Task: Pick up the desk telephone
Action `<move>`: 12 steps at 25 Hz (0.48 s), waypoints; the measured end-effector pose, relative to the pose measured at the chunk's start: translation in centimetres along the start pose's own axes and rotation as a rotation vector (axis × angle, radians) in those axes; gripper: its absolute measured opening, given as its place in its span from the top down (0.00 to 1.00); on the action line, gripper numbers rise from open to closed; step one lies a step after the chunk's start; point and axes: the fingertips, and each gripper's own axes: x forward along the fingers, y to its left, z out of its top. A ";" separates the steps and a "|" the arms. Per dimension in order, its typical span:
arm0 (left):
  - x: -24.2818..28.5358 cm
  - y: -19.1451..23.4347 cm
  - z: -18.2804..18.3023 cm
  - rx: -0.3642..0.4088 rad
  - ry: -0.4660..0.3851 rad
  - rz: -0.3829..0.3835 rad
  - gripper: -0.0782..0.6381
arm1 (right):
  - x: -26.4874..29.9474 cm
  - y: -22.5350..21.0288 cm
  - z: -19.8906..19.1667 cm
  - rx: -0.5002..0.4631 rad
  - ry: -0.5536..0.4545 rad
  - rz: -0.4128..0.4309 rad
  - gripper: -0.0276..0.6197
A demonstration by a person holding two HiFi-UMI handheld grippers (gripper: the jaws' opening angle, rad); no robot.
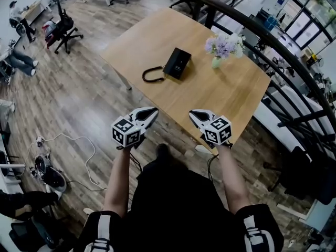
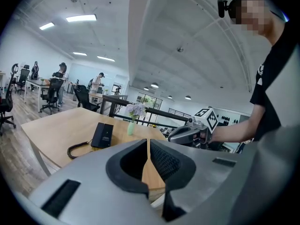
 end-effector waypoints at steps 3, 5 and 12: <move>0.2 1.1 0.2 -0.002 0.008 -0.015 0.86 | 0.8 -0.4 0.4 0.009 0.002 -0.016 0.92; 0.5 1.8 0.3 -0.001 0.012 -0.026 0.86 | 1.2 -0.7 0.5 0.017 0.002 -0.026 0.92; 1.0 4.4 0.7 0.017 0.020 -0.065 0.86 | 2.9 -1.4 1.2 0.041 -0.001 -0.067 0.92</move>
